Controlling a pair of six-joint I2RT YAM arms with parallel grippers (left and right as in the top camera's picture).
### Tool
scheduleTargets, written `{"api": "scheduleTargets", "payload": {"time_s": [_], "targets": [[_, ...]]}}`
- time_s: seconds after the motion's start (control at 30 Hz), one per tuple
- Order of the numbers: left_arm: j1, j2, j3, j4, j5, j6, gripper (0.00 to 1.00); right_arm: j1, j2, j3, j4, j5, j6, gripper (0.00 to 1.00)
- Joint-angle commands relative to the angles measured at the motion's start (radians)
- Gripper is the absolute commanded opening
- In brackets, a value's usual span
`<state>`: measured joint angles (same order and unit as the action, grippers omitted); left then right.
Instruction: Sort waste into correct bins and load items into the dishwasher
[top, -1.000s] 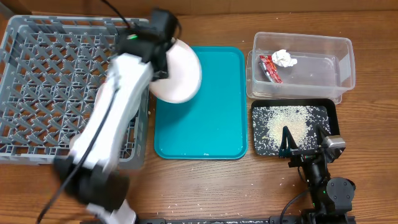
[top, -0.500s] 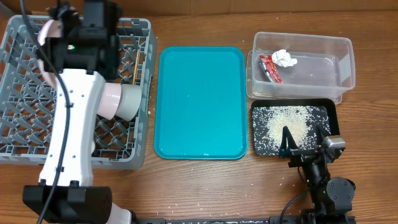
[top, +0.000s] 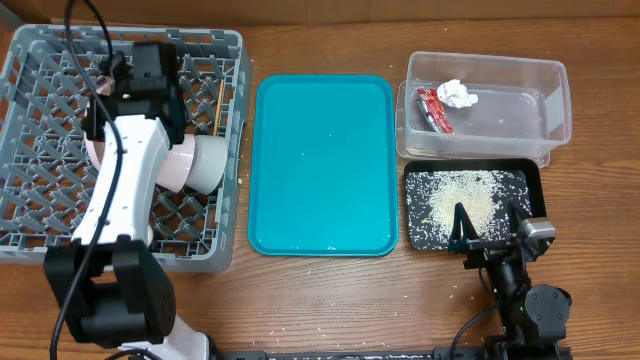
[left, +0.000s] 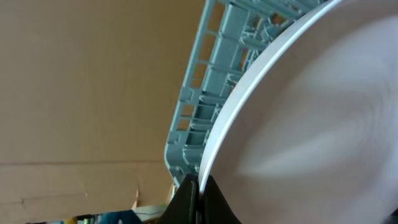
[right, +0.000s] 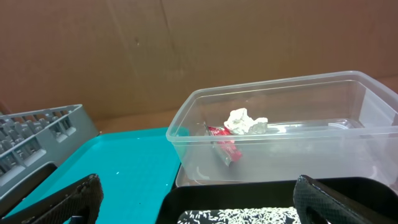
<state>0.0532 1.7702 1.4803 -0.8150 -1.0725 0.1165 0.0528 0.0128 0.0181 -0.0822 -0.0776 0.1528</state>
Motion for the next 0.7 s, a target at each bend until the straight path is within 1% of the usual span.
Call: {"api": "scheduleTargets", "payload": {"time_s": [0.0,0.03,0.07,0.1,0.13,0.17,0.2,0.23,0.33,0.37,0.47,0.5,0.53,0.57,0.67], "targets": [[0.000,0.002,0.000,0.008,-0.010,0.019,0.05,-0.005,-0.008,-0.010,0.005,0.009,0.001,1.00],[-0.002,0.001,0.000,0.007,-0.021,0.019,0.15,-0.005,-0.008,-0.010,0.005,0.009,0.001,1.00],[-0.011,-0.002,0.004,0.002,-0.035,0.017,0.54,-0.005,-0.008,-0.010,0.005,0.009,0.001,1.00],[-0.018,-0.008,0.007,0.000,-0.035,0.011,0.76,-0.005,-0.008,-0.010,0.005,0.009,0.001,1.00],[-0.035,-0.030,0.016,-0.016,-0.035,-0.024,1.00,-0.005,-0.008,-0.010,0.005,0.009,0.001,1.00],[-0.044,-0.045,0.024,-0.028,-0.033,-0.053,1.00,-0.005,-0.008,-0.010,0.005,0.009,0.001,1.00],[-0.059,-0.076,0.043,-0.056,-0.016,-0.107,1.00,-0.005,-0.008,-0.010,0.005,0.009,0.001,1.00],[-0.076,-0.113,0.076,-0.099,0.045,-0.139,1.00,-0.005,-0.008,-0.010,0.005,0.009,0.001,1.00],[-0.129,-0.216,0.192,-0.218,0.332,-0.151,1.00,-0.005,-0.008,-0.010,0.005,0.009,0.001,1.00],[-0.164,-0.264,0.246,-0.273,0.468,-0.151,1.00,-0.005,-0.008,-0.010,0.005,0.009,0.001,1.00],[-0.244,-0.351,0.297,-0.314,0.726,-0.198,1.00,-0.005,-0.008,-0.010,0.005,0.009,0.001,1.00],[-0.283,-0.387,0.297,-0.314,0.841,-0.223,1.00,-0.005,-0.008,-0.010,0.005,0.009,0.001,1.00],[-0.307,-0.402,0.297,-0.315,0.909,-0.230,1.00,-0.005,-0.008,-0.010,0.005,0.009,0.001,1.00],[-0.348,-0.422,0.297,-0.319,1.009,-0.229,1.00,-0.005,-0.008,-0.010,0.005,0.009,0.001,1.00],[-0.412,-0.432,0.296,-0.362,1.122,-0.230,1.00,-0.005,-0.008,-0.010,0.005,0.009,0.001,1.00]]}}
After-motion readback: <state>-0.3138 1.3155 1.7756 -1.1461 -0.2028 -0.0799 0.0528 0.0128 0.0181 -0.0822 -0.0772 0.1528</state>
